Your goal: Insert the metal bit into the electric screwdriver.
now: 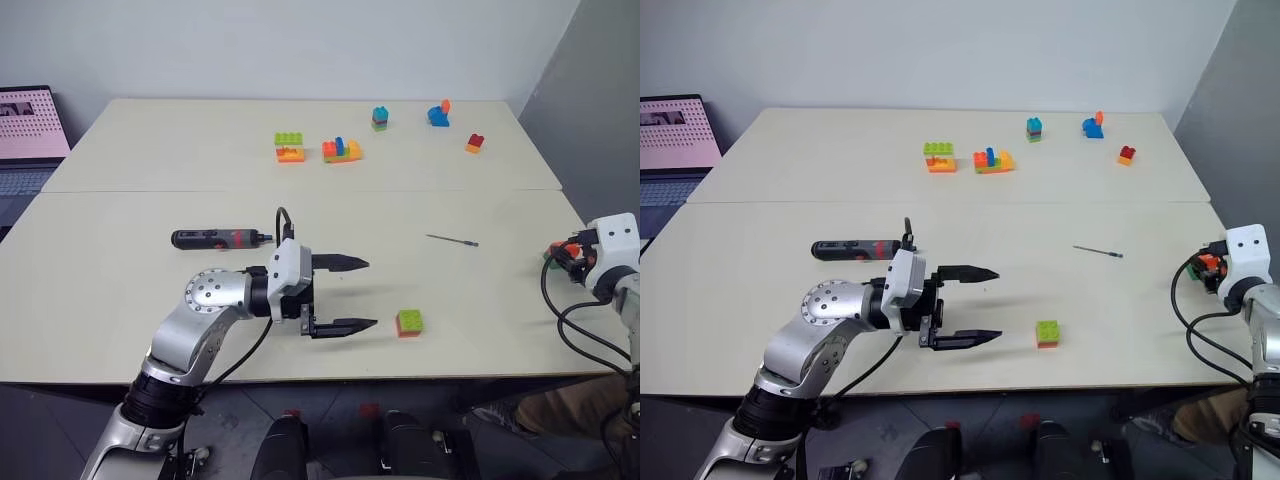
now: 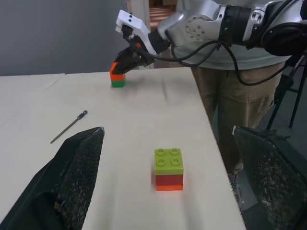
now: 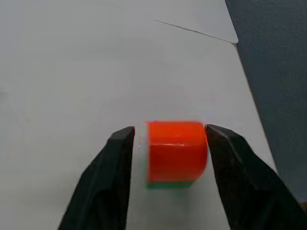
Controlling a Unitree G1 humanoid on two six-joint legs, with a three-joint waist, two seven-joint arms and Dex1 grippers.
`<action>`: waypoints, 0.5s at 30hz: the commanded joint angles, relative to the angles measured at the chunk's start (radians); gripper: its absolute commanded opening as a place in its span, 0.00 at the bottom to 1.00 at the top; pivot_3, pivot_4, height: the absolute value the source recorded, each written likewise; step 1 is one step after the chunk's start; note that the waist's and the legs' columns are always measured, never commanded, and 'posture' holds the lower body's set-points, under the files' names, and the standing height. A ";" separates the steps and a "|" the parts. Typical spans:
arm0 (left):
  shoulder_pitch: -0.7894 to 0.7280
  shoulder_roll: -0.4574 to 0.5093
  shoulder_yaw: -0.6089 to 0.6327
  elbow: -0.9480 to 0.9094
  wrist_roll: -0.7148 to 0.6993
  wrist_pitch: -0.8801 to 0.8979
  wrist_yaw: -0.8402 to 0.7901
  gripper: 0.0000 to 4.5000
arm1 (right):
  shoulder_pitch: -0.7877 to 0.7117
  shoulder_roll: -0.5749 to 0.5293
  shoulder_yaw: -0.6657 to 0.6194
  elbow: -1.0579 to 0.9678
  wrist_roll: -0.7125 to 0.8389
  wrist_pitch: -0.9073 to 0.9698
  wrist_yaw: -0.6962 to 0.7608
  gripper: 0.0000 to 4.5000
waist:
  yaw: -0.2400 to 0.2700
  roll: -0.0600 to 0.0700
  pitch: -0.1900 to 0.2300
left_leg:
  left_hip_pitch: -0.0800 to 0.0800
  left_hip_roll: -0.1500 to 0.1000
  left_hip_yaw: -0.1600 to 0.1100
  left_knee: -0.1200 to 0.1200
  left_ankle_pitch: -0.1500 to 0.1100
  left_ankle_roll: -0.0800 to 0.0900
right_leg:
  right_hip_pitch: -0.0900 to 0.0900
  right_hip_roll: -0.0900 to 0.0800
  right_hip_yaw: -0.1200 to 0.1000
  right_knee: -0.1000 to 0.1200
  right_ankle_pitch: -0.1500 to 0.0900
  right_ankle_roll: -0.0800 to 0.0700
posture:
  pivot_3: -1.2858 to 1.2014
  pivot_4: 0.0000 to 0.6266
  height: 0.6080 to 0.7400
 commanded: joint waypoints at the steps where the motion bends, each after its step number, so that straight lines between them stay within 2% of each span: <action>1: -0.007 0.015 0.004 -0.009 0.003 0.001 -0.006 1.00 | 0.006 -0.034 -0.055 -0.086 0.044 0.017 0.018 0.76 | 0.000 0.000 0.000 | 0.000 0.000 0.000 0.000 0.000 0.000 | 0.000 0.000 0.000 0.000 0.000 0.000 | 0.52 0.24 1.00; 4: 0.010 0.053 0.000 0.006 0.049 -0.028 -0.016 1.00 | 0.059 -0.096 -0.063 -0.163 0.074 0.001 0.120 0.91 | 0.000 0.001 0.000 | 0.000 0.000 0.000 0.000 0.000 0.000 | 0.000 0.000 0.001 0.000 0.000 0.000 | 0.52 0.24 1.00; 9: 0.031 0.094 0.020 0.015 0.048 -0.027 -0.027 1.00 | 0.131 -0.193 -0.026 -0.290 0.106 -0.045 0.289 0.91 | -0.001 0.001 0.000 | 0.000 0.000 0.001 0.000 0.000 0.000 | 0.000 0.000 0.001 -0.001 0.000 0.000 | 0.52 0.24 1.00; 11: 0.042 0.116 0.025 0.021 0.059 -0.047 -0.040 1.00 | 0.154 -0.219 0.015 -0.384 0.159 -0.065 0.418 0.91 | -0.004 0.001 0.000 | 0.000 0.000 0.002 0.000 0.000 0.000 | -0.001 0.000 0.002 -0.001 -0.001 -0.001 | 0.52 0.24 1.00; 15: 0.053 0.147 0.020 0.031 0.076 -0.073 -0.062 1.00 | 0.158 -0.253 0.130 -0.504 0.205 -0.055 0.571 0.91 | -0.003 0.001 0.000 | 0.001 0.002 0.002 0.000 0.000 0.000 | -0.001 0.002 0.003 -0.001 -0.002 -0.003 | 0.52 0.24 1.00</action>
